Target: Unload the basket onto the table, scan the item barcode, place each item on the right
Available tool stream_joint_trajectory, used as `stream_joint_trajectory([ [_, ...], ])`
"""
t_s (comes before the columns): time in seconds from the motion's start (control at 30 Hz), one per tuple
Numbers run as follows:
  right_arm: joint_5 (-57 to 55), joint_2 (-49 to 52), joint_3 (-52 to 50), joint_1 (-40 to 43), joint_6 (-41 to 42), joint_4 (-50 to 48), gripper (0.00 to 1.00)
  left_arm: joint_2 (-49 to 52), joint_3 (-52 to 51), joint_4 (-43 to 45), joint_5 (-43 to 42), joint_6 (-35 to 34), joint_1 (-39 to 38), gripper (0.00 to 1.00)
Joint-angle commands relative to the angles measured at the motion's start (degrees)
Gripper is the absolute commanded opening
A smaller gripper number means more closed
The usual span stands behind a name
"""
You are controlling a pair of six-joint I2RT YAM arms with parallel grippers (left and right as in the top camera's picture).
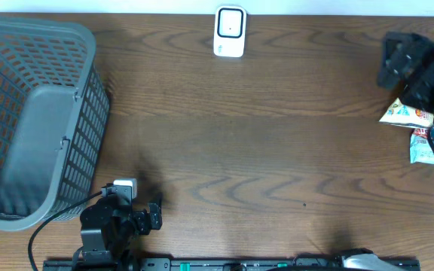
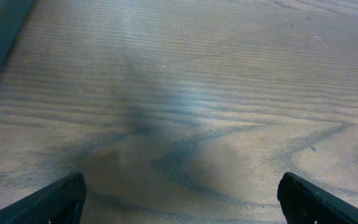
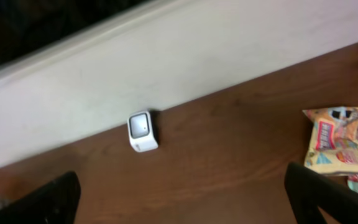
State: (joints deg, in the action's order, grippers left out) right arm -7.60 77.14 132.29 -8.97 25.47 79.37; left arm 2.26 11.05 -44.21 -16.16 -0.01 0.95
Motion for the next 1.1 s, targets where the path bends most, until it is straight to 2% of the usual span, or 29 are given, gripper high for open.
stream_joint_trajectory([
  [0.0, -1.29, -7.52, -9.01, 1.6, -0.02, -3.43, 0.99, 0.11, 0.37, -3.52, -0.31, -0.09, -0.17, 0.98],
  [0.17, -1.29, -19.54, -27.52, 2.78, 0.0, -13.03, 0.99, 0.11, 0.37, -3.52, -0.31, -0.09, -0.17, 0.98],
  [0.33, -1.25, -34.67, -51.89, 4.9, 0.37, -28.65, 0.99, 0.11, 0.37, -3.52, -0.31, -0.09, -0.17, 0.98],
  [0.43, -1.11, -44.15, -66.25, 5.77, 3.93, -37.22, 0.99, 0.11, 0.37, -3.54, -0.31, -0.09, -0.17, 0.98],
  [0.63, -1.09, -61.13, -91.06, 6.6, 4.98, -52.09, 0.99, 0.11, 0.37, -3.54, -0.31, -0.09, -0.17, 0.98],
  [0.83, -1.09, -70.95, -107.75, 7.82, 6.91, -65.94, 0.99, 0.11, 0.37, -3.52, -0.31, -0.09, -0.17, 0.98],
  [1.07, -1.09, -76.91, -122.2, 7.87, 7.3, -80.28, 0.99, 0.11, 0.37, -3.52, -0.31, -0.09, -0.17, 0.98],
])
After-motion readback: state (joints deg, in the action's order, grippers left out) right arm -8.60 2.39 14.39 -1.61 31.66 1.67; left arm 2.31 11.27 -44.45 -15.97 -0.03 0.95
